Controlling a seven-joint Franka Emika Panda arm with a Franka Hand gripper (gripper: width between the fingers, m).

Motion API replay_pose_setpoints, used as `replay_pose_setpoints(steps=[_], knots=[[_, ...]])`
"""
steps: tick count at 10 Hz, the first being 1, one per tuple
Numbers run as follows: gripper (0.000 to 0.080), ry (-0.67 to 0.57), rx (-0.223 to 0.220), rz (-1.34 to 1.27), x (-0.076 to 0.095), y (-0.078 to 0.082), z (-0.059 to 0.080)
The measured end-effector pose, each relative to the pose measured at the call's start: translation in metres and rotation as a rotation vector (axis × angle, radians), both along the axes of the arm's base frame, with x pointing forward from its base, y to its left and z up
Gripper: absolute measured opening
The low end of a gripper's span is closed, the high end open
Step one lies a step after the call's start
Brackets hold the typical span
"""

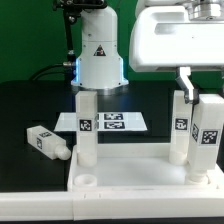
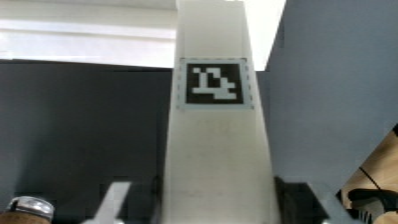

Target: Assemble desk

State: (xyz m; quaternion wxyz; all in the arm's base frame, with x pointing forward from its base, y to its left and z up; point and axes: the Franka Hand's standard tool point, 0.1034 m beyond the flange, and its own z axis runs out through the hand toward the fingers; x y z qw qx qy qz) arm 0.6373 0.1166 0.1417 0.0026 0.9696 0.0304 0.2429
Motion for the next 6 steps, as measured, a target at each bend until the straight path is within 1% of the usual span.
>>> replay_pose_setpoints(steps=[3, 5, 6], knots=[[0.0285, -0.011, -0.002, 0.006, 0.0011, -0.0004, -0.0008], [0.0285, -0.006, -0.006, 0.007, -0.0005, -0.0013, -0.0075], [0.0285, -0.007, -0.006, 0.007, -0.001, -0.0014, -0.0078]])
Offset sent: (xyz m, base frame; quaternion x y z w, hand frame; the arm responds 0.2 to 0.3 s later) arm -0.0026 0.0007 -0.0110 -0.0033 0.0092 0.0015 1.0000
